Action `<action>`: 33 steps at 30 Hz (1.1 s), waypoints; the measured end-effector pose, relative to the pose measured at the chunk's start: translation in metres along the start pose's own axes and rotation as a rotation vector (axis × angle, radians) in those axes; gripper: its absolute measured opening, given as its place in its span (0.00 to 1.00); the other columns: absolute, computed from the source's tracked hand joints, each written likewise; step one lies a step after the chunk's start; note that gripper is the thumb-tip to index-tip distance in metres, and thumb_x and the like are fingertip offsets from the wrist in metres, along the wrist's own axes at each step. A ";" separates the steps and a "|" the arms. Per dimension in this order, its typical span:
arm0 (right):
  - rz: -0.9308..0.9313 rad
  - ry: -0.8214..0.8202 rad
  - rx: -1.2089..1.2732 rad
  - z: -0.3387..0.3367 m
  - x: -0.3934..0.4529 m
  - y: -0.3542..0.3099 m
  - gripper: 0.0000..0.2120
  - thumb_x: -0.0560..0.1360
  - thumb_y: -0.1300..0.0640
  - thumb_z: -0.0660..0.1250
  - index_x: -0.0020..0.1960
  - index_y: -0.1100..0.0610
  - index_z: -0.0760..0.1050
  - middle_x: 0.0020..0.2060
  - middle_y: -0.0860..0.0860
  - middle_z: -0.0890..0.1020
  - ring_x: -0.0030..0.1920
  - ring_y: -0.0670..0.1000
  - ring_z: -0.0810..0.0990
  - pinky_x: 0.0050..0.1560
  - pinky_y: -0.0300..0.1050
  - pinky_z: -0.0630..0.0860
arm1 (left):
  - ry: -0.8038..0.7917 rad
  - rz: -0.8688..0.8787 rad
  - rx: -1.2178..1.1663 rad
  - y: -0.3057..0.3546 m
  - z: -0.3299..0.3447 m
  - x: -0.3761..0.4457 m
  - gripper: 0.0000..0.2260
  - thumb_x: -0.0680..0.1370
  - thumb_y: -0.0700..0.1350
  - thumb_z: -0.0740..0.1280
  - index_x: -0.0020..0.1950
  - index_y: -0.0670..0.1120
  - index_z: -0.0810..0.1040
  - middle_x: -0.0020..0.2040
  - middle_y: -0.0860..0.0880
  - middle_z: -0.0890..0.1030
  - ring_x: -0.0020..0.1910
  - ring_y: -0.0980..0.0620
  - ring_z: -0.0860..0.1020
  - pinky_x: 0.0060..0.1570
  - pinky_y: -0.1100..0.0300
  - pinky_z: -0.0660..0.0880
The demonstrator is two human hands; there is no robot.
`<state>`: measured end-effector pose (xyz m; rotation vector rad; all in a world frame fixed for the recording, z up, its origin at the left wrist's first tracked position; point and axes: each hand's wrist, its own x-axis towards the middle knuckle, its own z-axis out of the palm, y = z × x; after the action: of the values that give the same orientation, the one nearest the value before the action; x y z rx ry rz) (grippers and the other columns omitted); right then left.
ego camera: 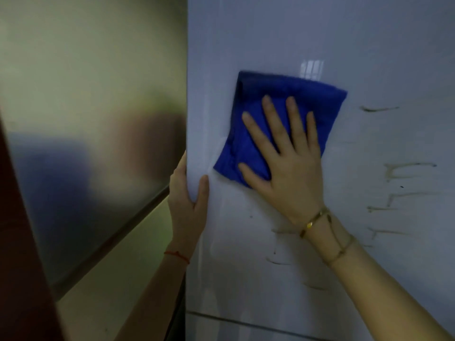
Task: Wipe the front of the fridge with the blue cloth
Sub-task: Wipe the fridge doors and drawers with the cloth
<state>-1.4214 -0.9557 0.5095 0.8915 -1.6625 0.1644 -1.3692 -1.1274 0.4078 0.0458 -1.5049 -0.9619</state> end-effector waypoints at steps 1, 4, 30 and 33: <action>-0.053 -0.044 -0.003 0.004 -0.016 -0.005 0.31 0.78 0.38 0.56 0.77 0.49 0.56 0.77 0.53 0.57 0.78 0.59 0.51 0.78 0.59 0.47 | 0.004 0.008 0.005 -0.001 0.000 0.000 0.26 0.79 0.54 0.62 0.76 0.46 0.64 0.66 0.52 0.74 0.63 0.58 0.75 0.59 0.64 0.74; -0.154 -0.123 -0.048 0.011 -0.068 -0.003 0.30 0.79 0.40 0.58 0.77 0.48 0.55 0.77 0.51 0.56 0.78 0.57 0.52 0.78 0.56 0.49 | -0.004 0.016 0.022 -0.002 -0.001 0.001 0.27 0.79 0.55 0.62 0.76 0.47 0.63 0.65 0.54 0.74 0.63 0.59 0.75 0.61 0.63 0.73; -0.010 -0.040 0.036 0.003 -0.039 -0.003 0.27 0.80 0.47 0.58 0.77 0.51 0.57 0.77 0.54 0.57 0.78 0.59 0.52 0.78 0.57 0.46 | 0.018 0.008 0.064 0.003 0.000 0.000 0.25 0.80 0.54 0.61 0.76 0.48 0.63 0.66 0.54 0.74 0.62 0.61 0.74 0.61 0.66 0.72; -0.082 -0.119 -0.025 0.011 -0.097 -0.004 0.28 0.79 0.51 0.60 0.76 0.51 0.57 0.76 0.54 0.58 0.77 0.59 0.55 0.78 0.57 0.48 | 0.013 0.014 0.085 0.004 0.000 0.000 0.24 0.81 0.52 0.61 0.76 0.49 0.63 0.66 0.55 0.73 0.62 0.64 0.73 0.61 0.70 0.70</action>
<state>-1.4249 -0.9194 0.4186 0.9642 -1.7309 0.0351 -1.3672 -1.1251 0.4094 0.1024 -1.5322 -0.8849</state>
